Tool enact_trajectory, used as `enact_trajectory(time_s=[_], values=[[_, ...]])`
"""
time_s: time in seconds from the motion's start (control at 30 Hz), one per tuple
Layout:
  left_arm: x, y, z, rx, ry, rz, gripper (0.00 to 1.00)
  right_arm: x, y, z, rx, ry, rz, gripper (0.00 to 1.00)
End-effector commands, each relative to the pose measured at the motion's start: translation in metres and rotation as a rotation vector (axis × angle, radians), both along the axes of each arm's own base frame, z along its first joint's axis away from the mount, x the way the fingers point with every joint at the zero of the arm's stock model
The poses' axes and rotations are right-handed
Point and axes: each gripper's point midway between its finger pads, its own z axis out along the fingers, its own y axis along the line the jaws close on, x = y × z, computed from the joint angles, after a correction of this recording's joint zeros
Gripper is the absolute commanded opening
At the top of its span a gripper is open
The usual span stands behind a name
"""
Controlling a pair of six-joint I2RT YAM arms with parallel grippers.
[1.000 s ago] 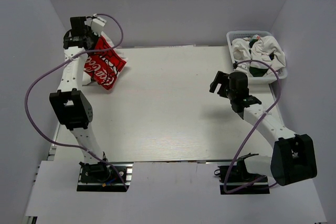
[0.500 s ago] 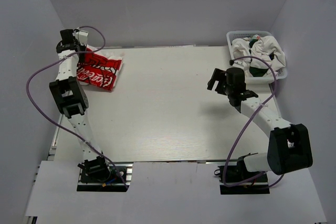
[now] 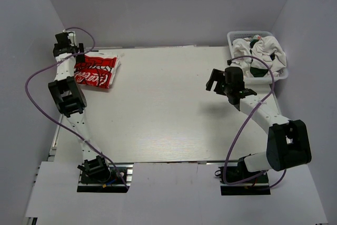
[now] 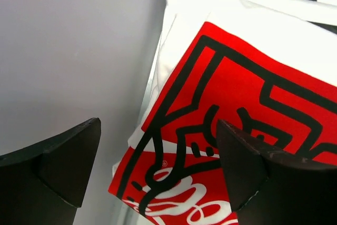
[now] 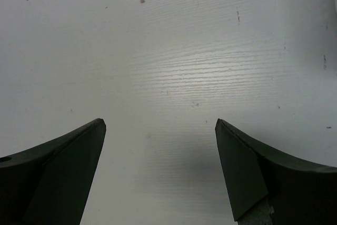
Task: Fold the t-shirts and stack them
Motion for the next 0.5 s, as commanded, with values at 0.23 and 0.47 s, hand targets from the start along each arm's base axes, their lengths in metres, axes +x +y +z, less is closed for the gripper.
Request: enact_trajectory(time_s=[0.23, 0.47], values=[[-0.03, -0.097, 0.127, -0.324, -0.229, -0.109, 1.0, -0.008, 0.016, 0.031, 0.018, -0.038, 0.074, 0.9], [-0.098, -0.246, 0.137, -0.642, -0.381, -0.302, 1.0, -0.033, 0.019, 0.034, 0.09, -0.035, 0.093, 0.9]])
